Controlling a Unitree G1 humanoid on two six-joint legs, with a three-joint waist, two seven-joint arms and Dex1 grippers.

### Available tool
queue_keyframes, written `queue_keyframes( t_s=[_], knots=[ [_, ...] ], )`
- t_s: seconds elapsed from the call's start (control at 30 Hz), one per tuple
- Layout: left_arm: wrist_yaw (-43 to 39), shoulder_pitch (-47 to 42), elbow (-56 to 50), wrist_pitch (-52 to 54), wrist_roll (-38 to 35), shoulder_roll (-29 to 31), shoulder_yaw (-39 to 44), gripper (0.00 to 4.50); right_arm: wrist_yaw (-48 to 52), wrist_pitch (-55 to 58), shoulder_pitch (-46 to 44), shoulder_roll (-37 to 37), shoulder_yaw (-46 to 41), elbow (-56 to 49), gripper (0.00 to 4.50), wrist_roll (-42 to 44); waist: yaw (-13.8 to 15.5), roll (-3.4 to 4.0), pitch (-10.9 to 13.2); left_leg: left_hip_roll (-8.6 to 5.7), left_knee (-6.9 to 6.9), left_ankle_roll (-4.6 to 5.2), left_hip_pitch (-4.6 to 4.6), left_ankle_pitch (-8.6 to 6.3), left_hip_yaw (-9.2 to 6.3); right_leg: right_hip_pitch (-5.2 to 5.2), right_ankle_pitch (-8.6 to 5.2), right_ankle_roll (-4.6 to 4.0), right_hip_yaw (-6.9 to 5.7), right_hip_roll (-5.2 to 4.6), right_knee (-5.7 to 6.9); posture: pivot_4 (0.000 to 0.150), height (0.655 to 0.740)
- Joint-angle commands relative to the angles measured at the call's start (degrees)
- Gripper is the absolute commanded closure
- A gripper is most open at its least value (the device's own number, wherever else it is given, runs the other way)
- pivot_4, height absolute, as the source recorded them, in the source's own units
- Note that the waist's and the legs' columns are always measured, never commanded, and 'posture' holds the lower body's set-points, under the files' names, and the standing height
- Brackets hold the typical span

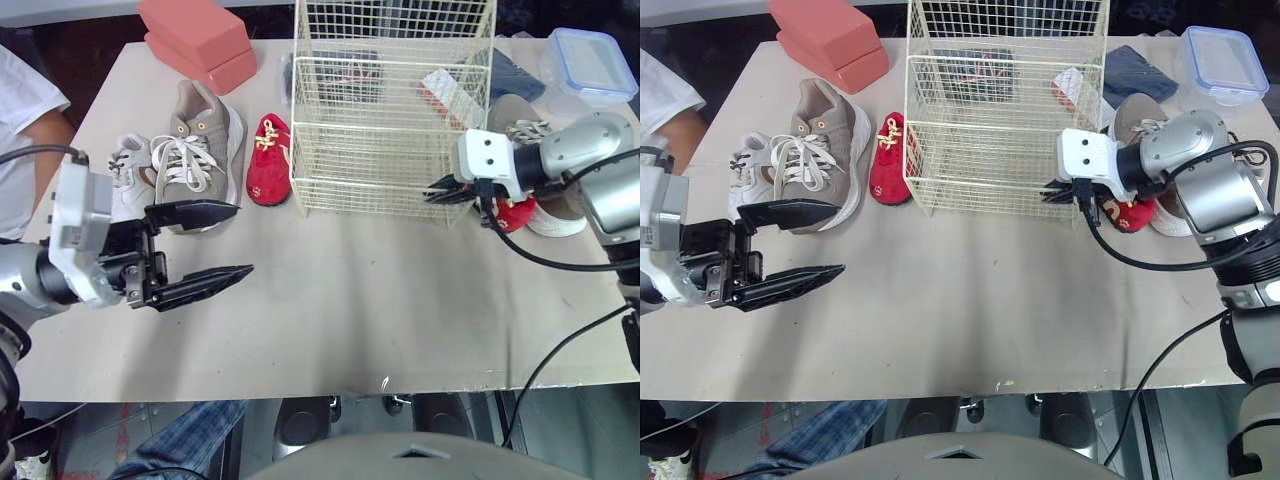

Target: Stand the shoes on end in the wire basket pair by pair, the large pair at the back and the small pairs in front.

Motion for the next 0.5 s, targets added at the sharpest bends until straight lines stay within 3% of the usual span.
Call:
queue_keyframes(
  t_s=[0.03, 0.3, 0.5],
  knots=[
    [0.69, -0.3, -1.4, -0.49, -0.93, -0.69, 1.58, 0.0, 2.63, -4.26, -2.77, 0.96, 0.19, 0.51, 4.44, -1.06, -0.49, 0.0, 0.0, 0.0, -0.01, -0.01, 0.02, 0.01, 0.01, 0.0, 0.0, -0.01, 0.02, 0.01, 0.02, 0.15, 0.686],
    [-0.24, 0.82, 0.43, -1.78, 1.03, -1.59, 2.7, 0.0, 4.55, -7.97, -5.45, 2.83, -0.64, 5.52, 4.44, -2.11, -1.3, -0.01, 0.02, 0.0, 0.0, -0.05, 0.03, 0.03, 0.03, -0.01, 0.07, -0.13, 0.04, 0.0, 0.09, 0.15, 0.686],
    [-0.85, 0.65, 1.76, -3.25, 2.41, -2.04, 1.95, 0.0, 3.34, -0.56, -5.68, 3.63, -1.5, 1.66, 4.44, -1.45, -1.32, -0.01, 0.02, 0.01, 0.0, -0.06, 0.08, 0.04, 0.05, -0.02, 0.07, -0.15, 0.08, 0.0, 0.18, 0.15, 0.686]
  ],
)
